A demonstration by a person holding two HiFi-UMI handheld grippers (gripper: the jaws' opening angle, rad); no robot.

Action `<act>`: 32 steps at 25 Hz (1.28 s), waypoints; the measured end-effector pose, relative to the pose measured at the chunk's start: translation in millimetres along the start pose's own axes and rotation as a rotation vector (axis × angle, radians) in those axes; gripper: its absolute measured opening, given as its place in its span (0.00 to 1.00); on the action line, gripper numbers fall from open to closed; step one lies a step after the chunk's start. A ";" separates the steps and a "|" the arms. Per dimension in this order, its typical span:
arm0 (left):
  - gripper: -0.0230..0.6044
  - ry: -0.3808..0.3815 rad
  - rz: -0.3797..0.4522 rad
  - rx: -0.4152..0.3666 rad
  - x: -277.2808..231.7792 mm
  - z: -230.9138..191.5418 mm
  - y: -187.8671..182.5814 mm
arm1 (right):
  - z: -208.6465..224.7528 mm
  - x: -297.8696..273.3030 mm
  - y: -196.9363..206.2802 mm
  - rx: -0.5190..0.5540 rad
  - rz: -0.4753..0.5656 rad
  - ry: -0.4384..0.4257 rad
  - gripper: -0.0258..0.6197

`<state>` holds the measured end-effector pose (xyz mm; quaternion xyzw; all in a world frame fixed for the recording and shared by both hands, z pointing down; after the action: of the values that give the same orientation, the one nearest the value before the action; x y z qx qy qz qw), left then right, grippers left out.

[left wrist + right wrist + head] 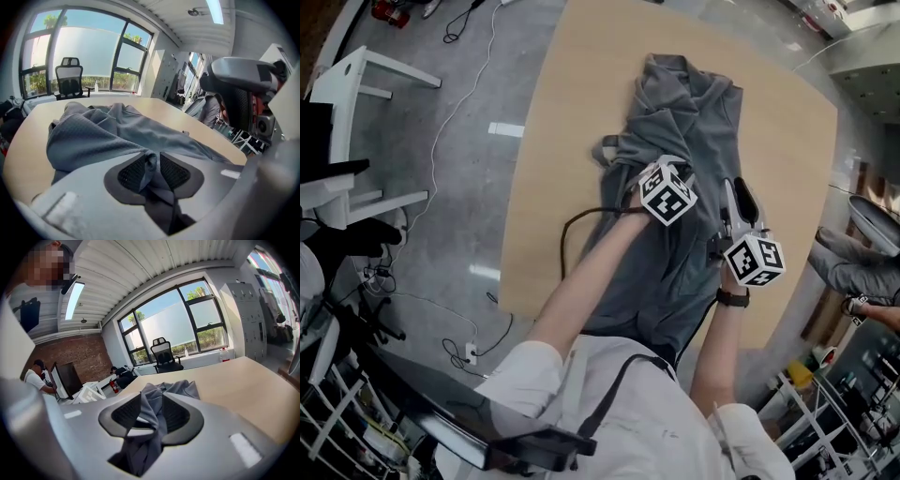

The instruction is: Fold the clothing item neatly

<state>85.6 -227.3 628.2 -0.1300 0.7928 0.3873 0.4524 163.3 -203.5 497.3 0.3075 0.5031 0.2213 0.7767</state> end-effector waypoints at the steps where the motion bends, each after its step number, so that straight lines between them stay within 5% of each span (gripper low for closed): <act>1: 0.22 0.006 0.000 0.008 3.1 0.9 4.5 | -2.1 -2.4 -1.8 0.008 -0.002 -0.012 0.25; 5: 0.23 -0.020 0.026 0.052 27.5 -2.7 26.5 | -22.2 -28.7 -12.7 0.147 -0.074 -0.120 0.25; 13: 0.23 -0.123 0.043 0.210 73.8 -33.0 82.1 | -113.4 -145.3 -16.9 0.892 -0.377 -0.246 0.28; 19: 0.22 -0.154 0.083 0.304 100.0 -48.9 117.8 | -150.4 -225.8 23.6 1.230 -0.595 -0.241 0.26; 25: 0.22 -0.153 0.101 0.362 103.7 -51.6 136.3 | -118.4 -266.8 52.3 1.336 -0.696 -0.031 0.11; 32: 0.22 -0.156 0.137 0.360 115.2 -52.2 125.7 | -122.6 -197.8 3.3 1.070 -0.491 -0.094 0.07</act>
<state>-80.8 -165.1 611.6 0.0374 0.8187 0.2782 0.5009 -27.7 -299.1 590.0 0.5407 0.5661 -0.2637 0.5636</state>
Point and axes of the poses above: the fingertips, and each gripper's own axes: x backward along the fingers, z to its right, y out of its underside, the point moved 3 cm from there along x, backward along the fingers, and after that the axes turned 15 degrees about -z, right-handed, at the moved point
